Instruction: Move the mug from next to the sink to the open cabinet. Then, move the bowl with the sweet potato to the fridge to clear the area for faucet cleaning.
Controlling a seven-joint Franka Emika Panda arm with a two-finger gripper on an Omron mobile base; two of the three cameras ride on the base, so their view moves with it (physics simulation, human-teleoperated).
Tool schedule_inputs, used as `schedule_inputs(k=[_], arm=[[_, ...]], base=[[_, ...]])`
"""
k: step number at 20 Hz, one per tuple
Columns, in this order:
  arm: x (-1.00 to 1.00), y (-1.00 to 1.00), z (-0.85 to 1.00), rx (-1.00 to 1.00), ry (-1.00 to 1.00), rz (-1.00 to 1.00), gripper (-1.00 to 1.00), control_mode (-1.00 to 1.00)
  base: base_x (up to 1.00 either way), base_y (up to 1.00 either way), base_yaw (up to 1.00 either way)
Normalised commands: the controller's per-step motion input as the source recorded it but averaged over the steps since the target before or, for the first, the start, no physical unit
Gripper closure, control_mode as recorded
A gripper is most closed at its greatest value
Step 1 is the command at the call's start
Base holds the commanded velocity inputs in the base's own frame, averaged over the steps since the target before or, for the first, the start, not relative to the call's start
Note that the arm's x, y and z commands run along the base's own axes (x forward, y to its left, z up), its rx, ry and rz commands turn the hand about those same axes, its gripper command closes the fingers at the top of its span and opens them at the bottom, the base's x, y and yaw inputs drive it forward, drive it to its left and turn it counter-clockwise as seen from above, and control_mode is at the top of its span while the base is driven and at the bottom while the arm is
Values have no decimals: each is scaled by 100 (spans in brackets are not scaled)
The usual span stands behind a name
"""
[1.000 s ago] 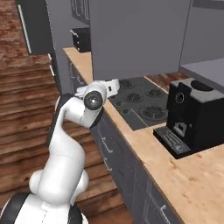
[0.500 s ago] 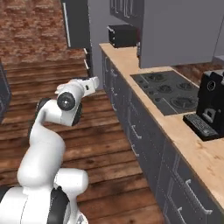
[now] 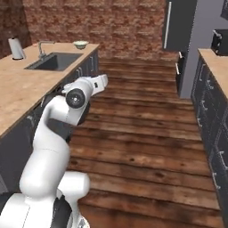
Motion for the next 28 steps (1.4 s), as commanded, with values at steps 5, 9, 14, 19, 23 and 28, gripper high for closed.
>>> schedule_inputs(k=[5,9,14,19,23,28], arm=[[0,0,0,0,0,0,-100,100],[0,0,0,0,0,0,-100,100],[0,0,0,0,0,0,-100,100],[0,0,0,0,0,0,-100,100],[0,0,0,0,0,0,-100,100],[0,0,0,0,0,0,-100,100]], base=[[97,36,27],[100,-2,3],[100,-13,0],[100,-8,0],[100,0,0],[100,0,-1]])
